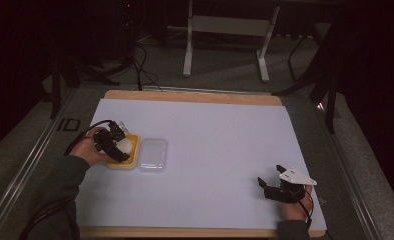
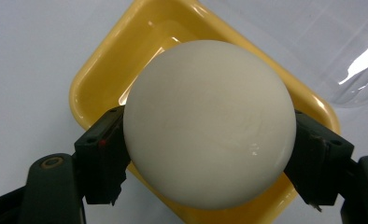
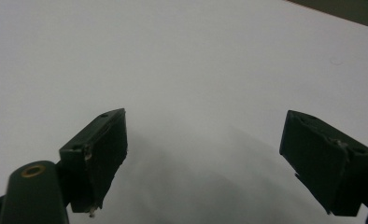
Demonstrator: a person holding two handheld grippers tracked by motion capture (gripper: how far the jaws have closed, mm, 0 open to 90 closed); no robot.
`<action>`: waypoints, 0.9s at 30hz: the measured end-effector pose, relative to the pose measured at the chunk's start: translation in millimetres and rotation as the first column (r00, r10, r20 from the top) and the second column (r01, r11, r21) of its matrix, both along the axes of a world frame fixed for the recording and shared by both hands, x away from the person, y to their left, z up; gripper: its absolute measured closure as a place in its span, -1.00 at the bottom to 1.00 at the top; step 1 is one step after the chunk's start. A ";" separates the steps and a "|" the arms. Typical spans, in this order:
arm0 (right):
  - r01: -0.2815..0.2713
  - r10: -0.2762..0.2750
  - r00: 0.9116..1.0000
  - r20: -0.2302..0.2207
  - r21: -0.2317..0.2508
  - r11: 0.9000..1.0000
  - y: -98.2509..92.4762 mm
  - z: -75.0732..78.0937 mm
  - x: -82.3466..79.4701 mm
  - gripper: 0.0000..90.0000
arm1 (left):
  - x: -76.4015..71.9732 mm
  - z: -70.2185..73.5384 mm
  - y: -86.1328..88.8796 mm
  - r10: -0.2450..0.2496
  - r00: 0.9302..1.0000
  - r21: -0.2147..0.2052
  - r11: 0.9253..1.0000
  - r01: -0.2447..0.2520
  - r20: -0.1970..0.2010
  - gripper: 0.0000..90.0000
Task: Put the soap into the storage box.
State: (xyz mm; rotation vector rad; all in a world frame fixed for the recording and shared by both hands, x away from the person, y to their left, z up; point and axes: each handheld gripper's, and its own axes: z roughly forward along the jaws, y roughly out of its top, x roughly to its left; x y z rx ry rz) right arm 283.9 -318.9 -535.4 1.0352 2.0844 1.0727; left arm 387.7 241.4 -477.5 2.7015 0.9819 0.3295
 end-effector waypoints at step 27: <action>0.000 0.000 1.000 0.000 -0.001 1.000 0.1 0.0 0.0 -0.67 | 5.0 -17.3 -0.5 0.012 1.000 -0.010 1.000 -0.013 -0.025 -0.47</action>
